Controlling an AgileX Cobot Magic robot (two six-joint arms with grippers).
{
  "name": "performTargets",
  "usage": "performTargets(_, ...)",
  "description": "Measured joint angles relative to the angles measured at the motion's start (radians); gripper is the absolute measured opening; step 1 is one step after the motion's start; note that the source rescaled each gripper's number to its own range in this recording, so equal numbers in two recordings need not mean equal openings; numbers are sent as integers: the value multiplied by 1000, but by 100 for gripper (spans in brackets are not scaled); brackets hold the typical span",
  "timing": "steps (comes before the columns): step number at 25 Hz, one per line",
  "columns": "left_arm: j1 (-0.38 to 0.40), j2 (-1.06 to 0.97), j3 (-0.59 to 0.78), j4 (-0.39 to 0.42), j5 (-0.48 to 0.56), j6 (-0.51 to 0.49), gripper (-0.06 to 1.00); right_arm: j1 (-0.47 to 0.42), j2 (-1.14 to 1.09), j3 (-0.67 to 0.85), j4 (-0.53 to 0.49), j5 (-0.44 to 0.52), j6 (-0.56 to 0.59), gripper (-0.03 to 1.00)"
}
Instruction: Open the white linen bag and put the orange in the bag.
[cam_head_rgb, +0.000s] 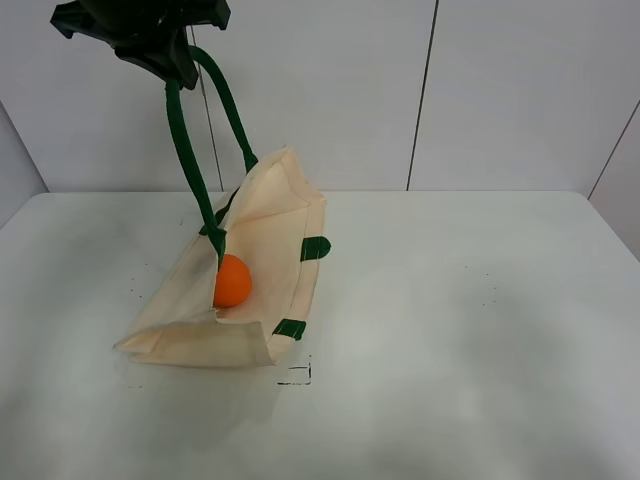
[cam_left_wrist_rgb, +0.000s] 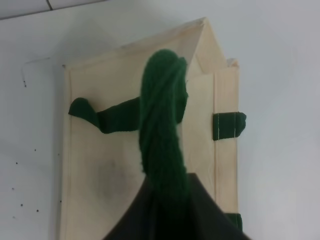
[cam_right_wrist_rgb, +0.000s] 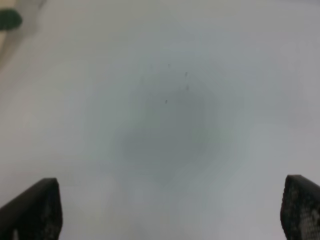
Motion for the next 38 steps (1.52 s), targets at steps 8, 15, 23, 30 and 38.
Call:
performTargets(8,0,55,39,-28,-35,0,0,0,-36,4,-15,0,13,100)
performTargets(15,0,268,135,-94,-147,28,2,0,-36,4,-15,0,13,100)
performTargets(23,0,402,141,-78,-142,41,87,0,-36,4,-17,0,14,100)
performTargets(30,24,402,141,33,-112,7,99,0,-36,4,-17,0,14,100)
performTargets(38,200,402,141,45,-77,23,100,0,-36,4,-17,0,15,100)
